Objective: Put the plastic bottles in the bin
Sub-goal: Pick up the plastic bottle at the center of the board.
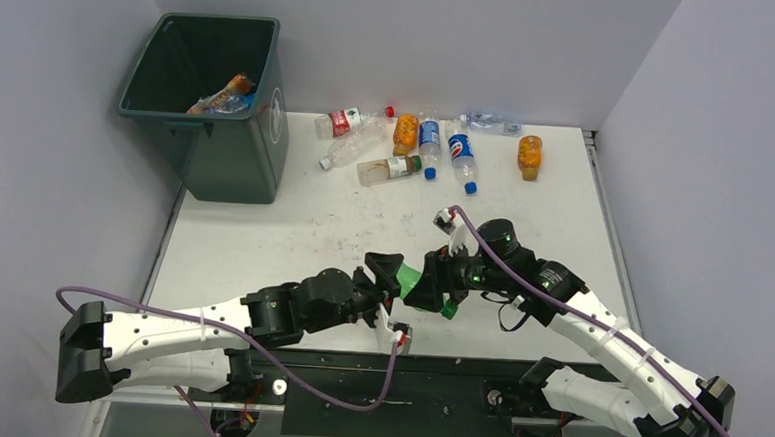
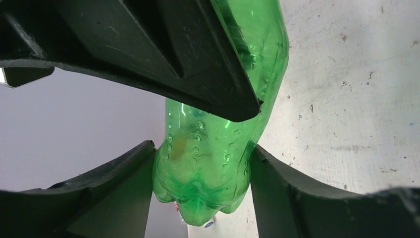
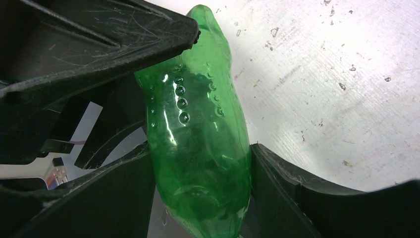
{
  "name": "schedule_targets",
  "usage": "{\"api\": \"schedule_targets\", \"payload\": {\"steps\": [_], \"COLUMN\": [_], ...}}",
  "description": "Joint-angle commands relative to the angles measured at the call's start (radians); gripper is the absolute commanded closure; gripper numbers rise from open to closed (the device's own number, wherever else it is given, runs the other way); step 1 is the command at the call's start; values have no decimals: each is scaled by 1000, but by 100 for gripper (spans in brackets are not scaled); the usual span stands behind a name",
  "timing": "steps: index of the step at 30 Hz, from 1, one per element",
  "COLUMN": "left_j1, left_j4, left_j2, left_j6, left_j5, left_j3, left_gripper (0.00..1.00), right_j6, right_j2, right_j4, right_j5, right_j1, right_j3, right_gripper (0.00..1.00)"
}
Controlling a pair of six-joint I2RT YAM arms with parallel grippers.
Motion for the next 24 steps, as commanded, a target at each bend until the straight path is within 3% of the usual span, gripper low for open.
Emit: {"api": "schedule_targets", "payload": {"steps": [1, 2, 4, 5, 6, 12, 19, 24], "left_j1": [-6, -6, -6, -6, -6, -8, 10, 27], "left_j4": [23, 6, -14, -11, -7, -6, 4, 177], "left_j2": [0, -3, -9, -13, -16, -52, -81, -153], "left_j6": [-50, -65, -110, -142, -174, -417, -793, -1041], "left_j5": [33, 35, 34, 33, 37, 104, -36, -7], "left_j3": [43, 47, 51, 52, 51, 48, 110, 74], "left_gripper": [67, 67, 70, 71, 73, 78, 81, 83], "right_j6": [-1, -1, 8, 13, 18, 85, 71, -3], "right_j2": [-7, -14, -36, -50, -63, -182, -411, -528], "right_j4": [66, 74, 96, 108, 126, 296, 477, 468], "right_j5": [-18, -17, 0, 14, 26, 193, 523, 590], "right_j1": [23, 23, 24, 25, 24, 24, 23, 23], "right_j3": [83, 91, 105, 112, 118, 144, 61, -19], "right_gripper": [66, 35, 8, 2, 9, 10, 10, 10]}}
